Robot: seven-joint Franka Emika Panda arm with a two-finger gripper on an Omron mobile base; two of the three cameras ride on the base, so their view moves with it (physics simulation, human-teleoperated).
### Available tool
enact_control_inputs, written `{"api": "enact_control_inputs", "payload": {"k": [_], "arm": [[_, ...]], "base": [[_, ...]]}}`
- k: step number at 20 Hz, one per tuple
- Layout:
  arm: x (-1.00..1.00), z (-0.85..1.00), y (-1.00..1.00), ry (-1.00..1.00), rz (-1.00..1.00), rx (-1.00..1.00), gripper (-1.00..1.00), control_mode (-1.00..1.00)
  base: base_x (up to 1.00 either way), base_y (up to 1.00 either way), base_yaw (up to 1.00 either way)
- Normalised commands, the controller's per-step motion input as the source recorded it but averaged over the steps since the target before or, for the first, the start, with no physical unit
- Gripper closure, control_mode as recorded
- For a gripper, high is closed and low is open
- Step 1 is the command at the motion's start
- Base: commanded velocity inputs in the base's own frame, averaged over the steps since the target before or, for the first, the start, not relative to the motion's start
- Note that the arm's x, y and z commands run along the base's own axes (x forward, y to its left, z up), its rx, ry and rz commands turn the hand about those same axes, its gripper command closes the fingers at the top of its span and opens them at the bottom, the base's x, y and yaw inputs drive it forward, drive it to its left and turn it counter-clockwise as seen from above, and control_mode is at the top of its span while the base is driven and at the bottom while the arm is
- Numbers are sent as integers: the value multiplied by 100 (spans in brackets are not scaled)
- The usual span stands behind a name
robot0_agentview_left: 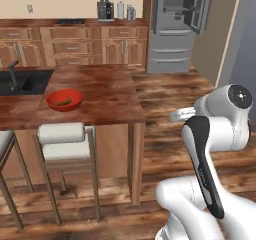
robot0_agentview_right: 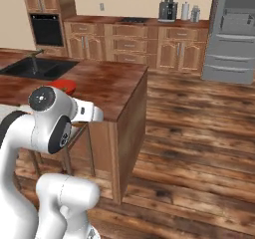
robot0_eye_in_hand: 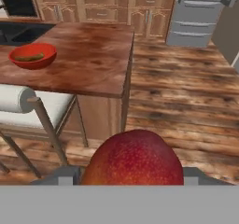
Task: Retrieve the banana and mango from the fridge and place them into the bowl on the dining table.
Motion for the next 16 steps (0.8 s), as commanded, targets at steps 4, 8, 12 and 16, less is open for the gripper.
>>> {"api": "enact_control_inputs", "payload": {"k": [4, 8, 12, 16], "arm": [[0, 0, 0, 0, 0, 0, 100, 100], [0, 0, 0, 0, 0, 0, 100, 100], [0, 0, 0, 0, 0, 0, 100, 100], [0, 0, 0, 0, 0, 0, 100, 100]], "base": [[0, 100, -6], [0, 100, -7], [11, 97, -9], [42, 36, -7]]}}
